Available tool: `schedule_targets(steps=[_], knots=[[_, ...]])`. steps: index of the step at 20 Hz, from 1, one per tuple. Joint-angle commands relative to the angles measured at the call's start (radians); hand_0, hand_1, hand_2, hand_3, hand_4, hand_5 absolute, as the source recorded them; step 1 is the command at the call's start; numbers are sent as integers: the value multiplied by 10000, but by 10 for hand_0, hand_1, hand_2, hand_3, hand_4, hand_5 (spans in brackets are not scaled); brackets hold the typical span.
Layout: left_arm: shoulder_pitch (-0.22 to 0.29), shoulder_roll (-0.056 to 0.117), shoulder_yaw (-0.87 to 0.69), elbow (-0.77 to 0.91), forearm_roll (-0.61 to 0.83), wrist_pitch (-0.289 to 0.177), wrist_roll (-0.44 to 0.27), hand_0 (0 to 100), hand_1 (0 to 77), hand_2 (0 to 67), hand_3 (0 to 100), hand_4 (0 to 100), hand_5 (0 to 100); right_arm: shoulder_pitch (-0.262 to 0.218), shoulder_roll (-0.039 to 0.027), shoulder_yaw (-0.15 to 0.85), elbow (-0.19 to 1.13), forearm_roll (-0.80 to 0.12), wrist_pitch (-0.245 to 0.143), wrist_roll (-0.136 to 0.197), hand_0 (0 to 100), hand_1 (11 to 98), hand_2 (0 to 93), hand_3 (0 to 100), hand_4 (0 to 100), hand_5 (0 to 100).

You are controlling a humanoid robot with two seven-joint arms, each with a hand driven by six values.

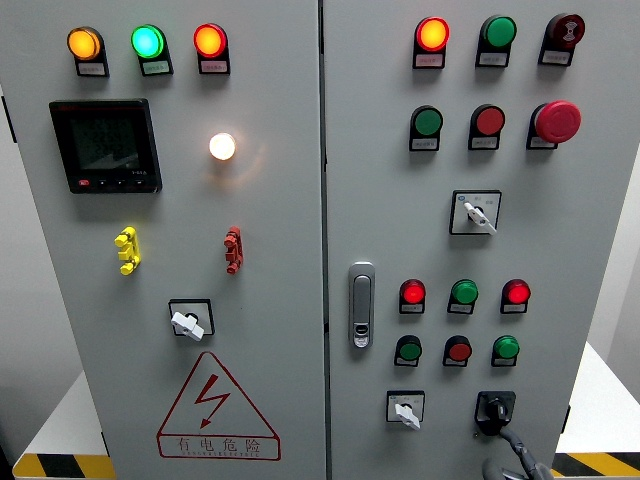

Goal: Trip black knob to open circuit
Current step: 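Grip the black rotary knob with the right hand and twist it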

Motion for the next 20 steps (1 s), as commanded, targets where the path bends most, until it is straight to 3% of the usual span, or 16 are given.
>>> schedule_targets(steps=[1, 20], knots=[[0, 0, 0, 0, 0, 0, -6, 0, 34, 127, 213, 66, 16, 28, 1, -64, 1, -2, -12, -5, 823, 526, 67, 888, 874, 1000], [0, 0, 0, 0, 0, 0, -6, 0, 31, 128, 213, 66, 16, 90, 1, -233, 185, 13, -12, -98, 834, 512, 65, 892, 878, 1000]])
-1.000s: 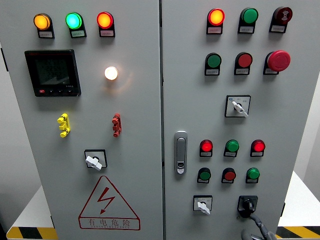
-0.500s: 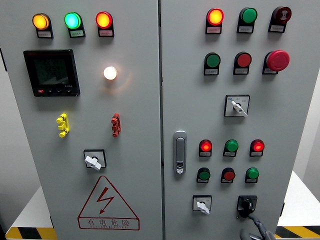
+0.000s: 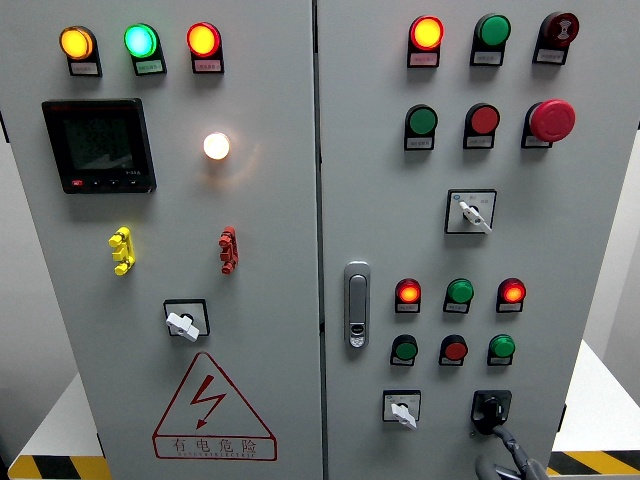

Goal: Trip black knob to open circuit
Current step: 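Grip the black rotary knob with the right hand and twist it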

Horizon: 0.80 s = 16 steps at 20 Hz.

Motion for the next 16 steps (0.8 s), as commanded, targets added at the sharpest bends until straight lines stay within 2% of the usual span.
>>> schedule_targets(steps=[1, 16], knots=[[0, 0, 0, 0, 0, 0, 1, 0, 31, 128, 213, 66, 16, 4, 0, -10, 51, 15, -12, -11, 834, 512, 65, 892, 878, 1000], [0, 0, 0, 0, 0, 0, 1, 0, 32, 128, 213, 66, 16, 19, 0, -210, 67, 61, -227, -87, 840, 506, 64, 901, 889, 1000]])
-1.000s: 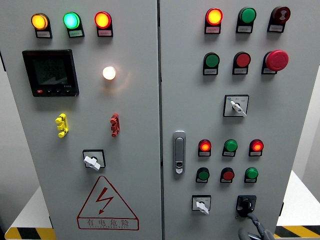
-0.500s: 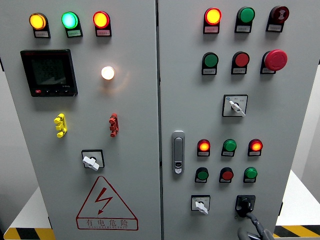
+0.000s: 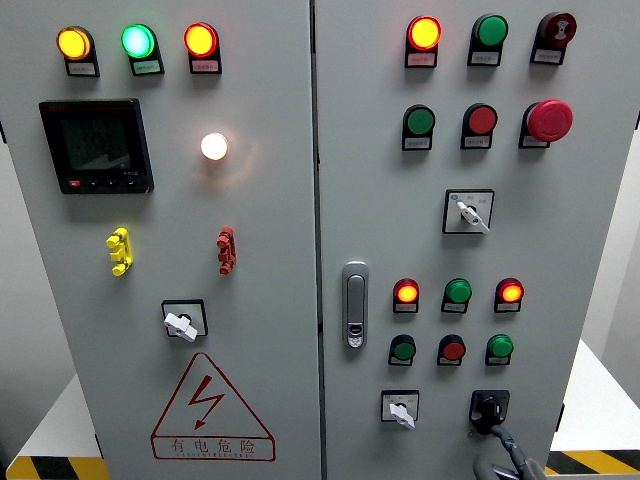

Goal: Trip black knob to open circuit
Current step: 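Grip the black rotary knob with the right hand and twist it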

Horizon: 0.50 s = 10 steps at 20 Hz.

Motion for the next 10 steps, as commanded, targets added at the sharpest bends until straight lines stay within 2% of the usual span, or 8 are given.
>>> schedule_targets(steps=[1, 10], knots=[[0, 0, 0, 0, 0, 0, 0, 0, 32, 128, 213, 66, 16, -2, 0, -17, -4, 1, -7, -3, 840, 506, 64, 902, 891, 1000], [0, 0, 0, 0, 0, 0, 0, 0, 33, 128, 213, 66, 16, 29, 0, -17, -19, 16, -53, -18, 842, 503, 64, 905, 895, 1000]])
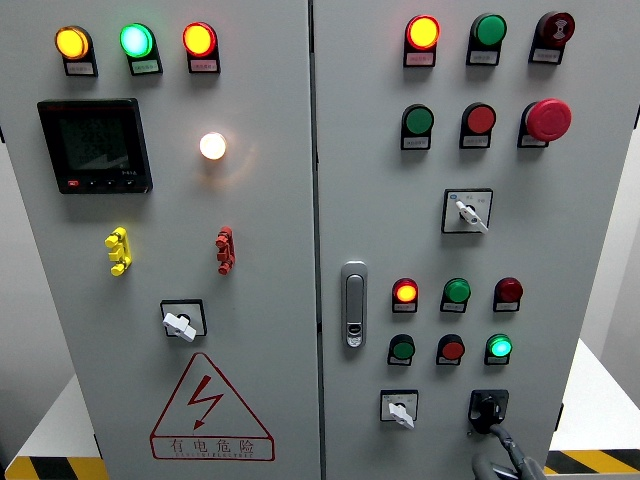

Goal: Trip black knob to open circuit
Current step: 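Grip the black rotary knob with the right hand and twist it, then release the black knob and lower the right hand away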

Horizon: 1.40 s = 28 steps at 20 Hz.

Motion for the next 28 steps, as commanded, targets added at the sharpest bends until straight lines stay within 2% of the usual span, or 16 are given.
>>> schedule_targets(steps=[1, 9, 10, 14, 28], knots=[[0, 0, 0, 0, 0, 0, 0, 0, 33, 128, 213, 66, 16, -25, 0, 17, -19, 0, -5, 15, 842, 503, 64, 905, 895, 1000], [0, 0, 0, 0, 0, 0, 0, 0, 33, 127, 213, 66, 16, -87, 16, 47, -19, 0, -96, 15, 844, 497, 65, 905, 894, 1000], [0, 0, 0, 0, 0, 0, 0, 0, 32, 127, 213, 66, 16, -102, 46, 48, -19, 0, -97, 0, 844, 497, 65, 905, 894, 1000], [0, 0, 0, 0, 0, 0, 0, 0, 33, 127, 213, 66, 16, -133, 61, 124, -19, 0, -97, 15, 844, 497, 65, 906, 894, 1000], [0, 0, 0, 0, 0, 0, 1, 0, 32, 128, 213, 66, 16, -209, 46, 462, -19, 0, -97, 15, 843, 498, 66, 910, 893, 1000]])
